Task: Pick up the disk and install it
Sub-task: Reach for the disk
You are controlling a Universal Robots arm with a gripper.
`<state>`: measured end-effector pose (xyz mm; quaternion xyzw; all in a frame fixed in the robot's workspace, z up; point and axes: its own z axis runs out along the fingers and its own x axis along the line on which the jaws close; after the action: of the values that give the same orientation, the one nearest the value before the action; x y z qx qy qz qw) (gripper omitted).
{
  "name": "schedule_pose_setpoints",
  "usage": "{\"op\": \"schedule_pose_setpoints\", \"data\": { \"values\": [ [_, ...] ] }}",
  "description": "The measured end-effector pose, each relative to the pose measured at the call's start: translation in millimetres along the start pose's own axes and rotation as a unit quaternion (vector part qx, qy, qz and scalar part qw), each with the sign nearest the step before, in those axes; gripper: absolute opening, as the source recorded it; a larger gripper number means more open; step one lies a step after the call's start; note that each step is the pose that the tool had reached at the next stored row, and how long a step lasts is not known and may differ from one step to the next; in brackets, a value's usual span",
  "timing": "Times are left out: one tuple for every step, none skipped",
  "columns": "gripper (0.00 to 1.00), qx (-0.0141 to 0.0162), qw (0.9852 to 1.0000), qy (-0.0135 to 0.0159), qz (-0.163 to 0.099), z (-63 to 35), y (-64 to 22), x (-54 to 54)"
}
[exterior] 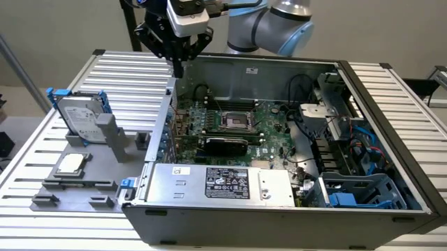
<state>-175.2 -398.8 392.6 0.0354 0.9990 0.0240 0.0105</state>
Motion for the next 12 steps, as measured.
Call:
{"op": "schedule_pose_setpoints", "data": {
  "values": [
    [0.11, 0.0000, 1.0000, 0.0000, 0.000, -0.1, -0.3, 4.6],
    [0.11, 0.0000, 1.0000, 0.0000, 0.000, -0.2, -0.6, 9.0],
    [0.11, 0.0000, 1.0000, 0.0000, 0.000, -0.3, -1.0, 13.9],
    [0.11, 0.0000, 1.0000, 0.0000, 0.000, -0.4, -1.3, 18.5],
    [0.11, 0.0000, 1.0000, 0.0000, 0.000, -0.5, -1.6, 22.9],
    [0.11, 0.0000, 1.0000, 0.0000, 0.000, -0.6, -1.9, 27.4],
    [0.11, 0.0000, 1.0000, 0.0000, 0.000, -0.7, -2.2, 31.9],
    [0.11, 0.0000, 1.0000, 0.0000, 0.000, -0.8, -2.6, 36.4],
    [0.11, 0.0000, 1.0000, 0.0000, 0.000, -0.9, -2.9, 41.0],
    [0.11, 0.0000, 1.0000, 0.0000, 0.000, -1.0, -3.1, 45.5],
    [0.11, 0.0000, 1.0000, 0.0000, 0.000, -1.1, -3.4, 50.0],
    [0.11, 0.0000, 1.0000, 0.0000, 0.000, -1.2, -3.6, 54.6]
  ]
}}
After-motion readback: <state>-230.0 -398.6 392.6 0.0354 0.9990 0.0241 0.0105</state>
